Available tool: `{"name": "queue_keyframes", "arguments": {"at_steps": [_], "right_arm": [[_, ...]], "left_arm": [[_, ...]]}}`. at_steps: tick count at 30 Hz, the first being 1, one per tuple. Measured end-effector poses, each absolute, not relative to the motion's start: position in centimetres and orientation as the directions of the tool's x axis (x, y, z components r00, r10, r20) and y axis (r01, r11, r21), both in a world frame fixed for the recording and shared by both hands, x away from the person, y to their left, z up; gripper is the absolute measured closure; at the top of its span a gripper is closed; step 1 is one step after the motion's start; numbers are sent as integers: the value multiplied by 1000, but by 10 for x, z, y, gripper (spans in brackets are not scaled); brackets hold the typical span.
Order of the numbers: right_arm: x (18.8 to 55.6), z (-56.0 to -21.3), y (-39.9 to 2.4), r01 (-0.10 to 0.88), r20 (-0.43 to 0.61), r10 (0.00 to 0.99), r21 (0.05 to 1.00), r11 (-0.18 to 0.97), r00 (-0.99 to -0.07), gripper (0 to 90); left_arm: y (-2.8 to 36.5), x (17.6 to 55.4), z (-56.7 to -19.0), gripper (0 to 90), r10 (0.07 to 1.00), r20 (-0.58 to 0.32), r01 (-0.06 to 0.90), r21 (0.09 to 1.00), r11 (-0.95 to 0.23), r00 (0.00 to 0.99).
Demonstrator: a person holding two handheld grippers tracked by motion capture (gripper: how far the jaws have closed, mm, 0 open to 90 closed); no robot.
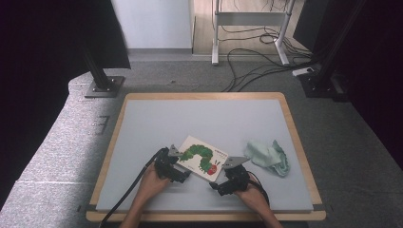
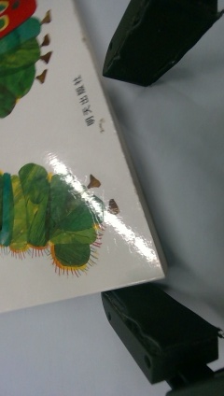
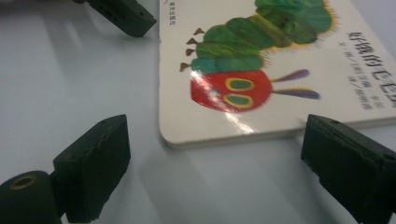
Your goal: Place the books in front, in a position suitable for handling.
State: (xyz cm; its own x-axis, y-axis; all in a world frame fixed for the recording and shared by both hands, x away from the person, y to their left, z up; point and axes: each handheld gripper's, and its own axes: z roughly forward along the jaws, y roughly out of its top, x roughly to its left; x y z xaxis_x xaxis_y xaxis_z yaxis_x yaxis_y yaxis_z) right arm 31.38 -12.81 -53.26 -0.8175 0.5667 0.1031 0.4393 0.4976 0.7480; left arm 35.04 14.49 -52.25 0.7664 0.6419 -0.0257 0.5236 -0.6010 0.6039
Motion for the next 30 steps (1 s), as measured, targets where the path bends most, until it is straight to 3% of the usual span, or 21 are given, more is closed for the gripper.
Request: {"name": "queue_keyframes", "arguments": {"at_steps": [2, 6, 9, 13, 16, 18, 26, 30], "right_arm": [[311, -533, -125, 432, 68, 585, 743, 511, -808, 1], [312, -533, -126, 433, 40, 611, 742, 512, -791, 0], [314, -533, -125, 435, 19, 620, 730, 527, -784, 0], [314, -534, -122, 440, -9, 637, 715, 543, -771, 0], [315, -534, -123, 455, 3, 648, 714, 532, -762, 0], [317, -534, -126, 466, 8, 665, 720, 515, -747, 45], [328, -534, -135, 445, 12, 634, 723, 529, -774, 62], [339, -533, -149, 453, 21, 647, 730, 511, -762, 143]], "left_arm": [[143, 346, -522, 0, 633, -38, 522, 604, -602, 774], [143, 339, -523, 0, 617, -31, 504, 609, -612, 786], [151, 344, -520, 0, 591, -86, 510, 614, -603, 802], [168, 351, -514, 0, 624, 2, 492, 612, -619, 782], [187, 361, -511, 0, 656, -19, 521, 625, -581, 754], [196, 364, -509, 0, 669, -21, 527, 634, -566, 743], [206, 371, -510, 0, 683, -13, 525, 649, -550, 731], [205, 376, -515, 0, 686, -3, 519, 656, -548, 728]]}}
